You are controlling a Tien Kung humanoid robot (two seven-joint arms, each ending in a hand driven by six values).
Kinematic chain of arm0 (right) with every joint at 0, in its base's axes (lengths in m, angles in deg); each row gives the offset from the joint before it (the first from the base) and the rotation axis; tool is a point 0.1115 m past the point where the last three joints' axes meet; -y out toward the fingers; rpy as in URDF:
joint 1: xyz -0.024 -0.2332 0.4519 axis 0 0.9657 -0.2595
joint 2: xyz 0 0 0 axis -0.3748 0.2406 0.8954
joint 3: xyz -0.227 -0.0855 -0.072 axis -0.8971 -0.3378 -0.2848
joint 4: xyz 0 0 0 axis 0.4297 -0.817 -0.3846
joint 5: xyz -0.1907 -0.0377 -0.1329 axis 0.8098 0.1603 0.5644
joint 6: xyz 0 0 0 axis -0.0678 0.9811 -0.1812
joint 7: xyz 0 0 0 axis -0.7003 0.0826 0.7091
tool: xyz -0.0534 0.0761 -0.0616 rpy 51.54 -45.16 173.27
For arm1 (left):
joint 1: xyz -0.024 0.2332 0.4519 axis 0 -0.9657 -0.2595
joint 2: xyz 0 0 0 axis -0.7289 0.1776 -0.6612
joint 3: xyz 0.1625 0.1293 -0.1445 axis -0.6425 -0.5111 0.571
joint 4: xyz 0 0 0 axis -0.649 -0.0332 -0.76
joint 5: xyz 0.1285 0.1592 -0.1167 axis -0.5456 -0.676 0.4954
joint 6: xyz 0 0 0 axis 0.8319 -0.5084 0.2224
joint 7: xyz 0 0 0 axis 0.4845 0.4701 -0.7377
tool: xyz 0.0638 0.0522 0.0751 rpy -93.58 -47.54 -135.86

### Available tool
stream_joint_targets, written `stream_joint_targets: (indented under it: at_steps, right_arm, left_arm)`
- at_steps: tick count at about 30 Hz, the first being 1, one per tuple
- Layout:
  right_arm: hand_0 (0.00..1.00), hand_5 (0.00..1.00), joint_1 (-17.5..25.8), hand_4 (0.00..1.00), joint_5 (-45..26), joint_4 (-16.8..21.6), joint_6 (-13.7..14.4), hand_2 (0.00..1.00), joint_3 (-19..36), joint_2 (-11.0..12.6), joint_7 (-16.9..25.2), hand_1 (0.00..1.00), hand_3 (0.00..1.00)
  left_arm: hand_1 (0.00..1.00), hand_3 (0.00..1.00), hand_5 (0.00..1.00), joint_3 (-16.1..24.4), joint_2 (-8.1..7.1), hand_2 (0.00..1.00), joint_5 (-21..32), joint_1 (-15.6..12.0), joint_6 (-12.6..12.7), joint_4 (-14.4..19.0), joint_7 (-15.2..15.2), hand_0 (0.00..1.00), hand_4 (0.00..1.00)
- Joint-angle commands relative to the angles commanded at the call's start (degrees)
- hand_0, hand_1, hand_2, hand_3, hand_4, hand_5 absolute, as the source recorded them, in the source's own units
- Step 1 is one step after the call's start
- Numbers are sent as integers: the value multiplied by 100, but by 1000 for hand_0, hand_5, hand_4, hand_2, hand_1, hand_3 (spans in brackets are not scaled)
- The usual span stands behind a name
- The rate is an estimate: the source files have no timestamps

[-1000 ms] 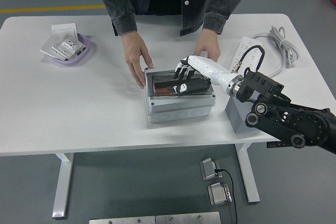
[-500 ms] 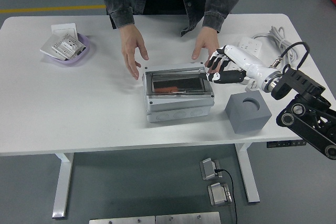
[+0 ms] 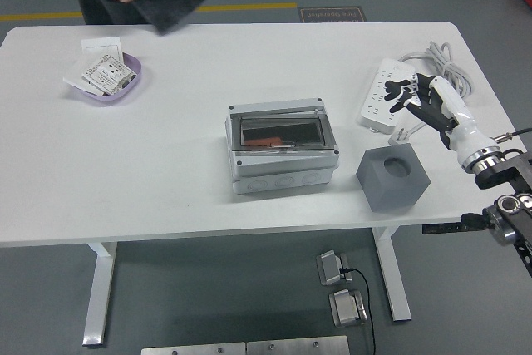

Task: Pick up the cylinder from the cube,place it in the box,flap close box

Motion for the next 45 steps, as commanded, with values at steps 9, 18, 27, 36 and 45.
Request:
stream_joint_targets:
  at_steps: [9,18,27,36,45]
  right_arm:
    - [702,774,200,979,-1378,-351,204,566,184,-301,438,584,623]
    - [721,776,179,976,-2337,-434,29,609,108,-409,326,612,639]
    - [849,797,189,979,-2325,-430,-76,785,155,-409,219,757,764]
    - [865,802,212,977,-2237,-384,-139,798,191,-421,148,773,779]
    - [877,831,236,983,-2080,-365,-106,800,196,-399,119,781,792]
  left_arm:
    - [649,630,161,51,-12,607,-32,-32,-10,-7,-7,624,644]
    - [649,629,161,483,3,607,-392,29,8,35,12,624,644]
    - [649,628,163,1126,12,607,-987,64,21,142,27,625,643]
    - [649,628,165,1243,12,607,-1077,68,21,144,25,626,644]
    - [648,627,172,1342,12,607,-1197,120,19,170,21,626,643]
